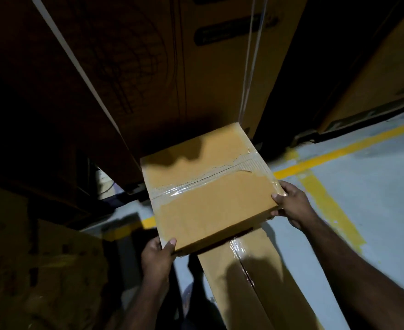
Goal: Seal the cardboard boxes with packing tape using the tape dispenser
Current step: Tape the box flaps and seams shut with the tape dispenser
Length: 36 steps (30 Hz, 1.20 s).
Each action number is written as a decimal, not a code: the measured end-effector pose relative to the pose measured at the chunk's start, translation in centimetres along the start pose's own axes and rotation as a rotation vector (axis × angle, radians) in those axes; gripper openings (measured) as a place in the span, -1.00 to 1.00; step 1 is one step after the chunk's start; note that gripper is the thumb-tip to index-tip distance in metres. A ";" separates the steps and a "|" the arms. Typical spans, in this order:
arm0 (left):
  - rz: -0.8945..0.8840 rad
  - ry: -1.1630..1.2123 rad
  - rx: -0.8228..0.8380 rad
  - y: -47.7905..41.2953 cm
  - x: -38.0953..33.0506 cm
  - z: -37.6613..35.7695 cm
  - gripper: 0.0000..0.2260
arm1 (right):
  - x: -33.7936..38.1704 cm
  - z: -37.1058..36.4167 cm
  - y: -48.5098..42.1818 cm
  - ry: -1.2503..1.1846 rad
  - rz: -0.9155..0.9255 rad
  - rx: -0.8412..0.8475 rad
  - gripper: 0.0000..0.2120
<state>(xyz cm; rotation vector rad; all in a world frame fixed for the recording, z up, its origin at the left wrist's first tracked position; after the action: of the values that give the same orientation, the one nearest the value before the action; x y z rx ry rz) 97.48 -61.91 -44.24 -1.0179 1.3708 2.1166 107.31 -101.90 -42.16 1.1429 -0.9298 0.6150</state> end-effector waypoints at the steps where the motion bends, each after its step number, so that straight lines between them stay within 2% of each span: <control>1: 0.005 0.005 -0.006 -0.9 0.9 -0.2 -0.87 | -1.1 -0.7 -1.2 -0.003 -0.001 0.014 -0.60; 5: 0.010 -0.014 -0.029 -4.5 3.2 -0.8 -0.85 | -4.6 -2.9 -4.9 -0.031 -0.018 0.044 -0.64; 9: -0.049 -0.032 -0.017 -8.0 2.2 -1.9 -0.89 | -5.7 -3.2 -6.8 -0.074 -0.028 0.030 -0.65; 16: -0.050 -0.074 -0.028 -9.0 2.3 -2.6 -0.90 | -4.9 -3.7 -8.5 0.043 0.015 0.027 -0.66; 18: -0.069 -0.201 -0.025 -9.9 2.0 -2.8 -0.94 | -4.1 -4.3 -9.3 0.212 0.080 0.022 -0.67; 21: -0.049 -0.567 -0.024 -10.7 -0.3 -3.4 -0.75 | -2.7 -4.6 -10.6 0.630 0.100 -0.027 -0.49; 23: -0.068 -0.808 -0.038 -10.2 -2.5 -3.9 -0.62 | -2.2 -4.8 -10.2 0.724 0.076 -0.084 -0.37; 26: -0.192 -0.979 -0.034 -8.6 -5.3 -5.4 -0.49 | -0.5 -6.2 -7.9 0.838 0.175 -0.136 -0.47; 29: -0.215 -0.950 0.050 -6.1 -7.0 -6.8 -0.40 | 1.2 -7.8 -5.3 0.863 0.280 -0.040 -0.51; 36: -0.202 -0.896 0.159 5.2 -14.0 -7.2 -0.35 | 7.8 -9.1 6.2 0.884 0.291 0.238 -0.46</control>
<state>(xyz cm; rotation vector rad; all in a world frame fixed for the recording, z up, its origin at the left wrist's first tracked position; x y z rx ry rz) 105.49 -70.07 -32.24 -0.0733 0.8995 1.8841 108.84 -91.62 -33.57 0.7998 -0.2522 1.3548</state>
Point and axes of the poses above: each hand's wrist, its own y-axis away from the middle knuckle, its own z-axis out of the back of the hand, x = y × z, the point moved 8 cm from there along -y, towards the middle knuckle, and after that the axes turned 6 degrees about -y, right-handed, at the moved point
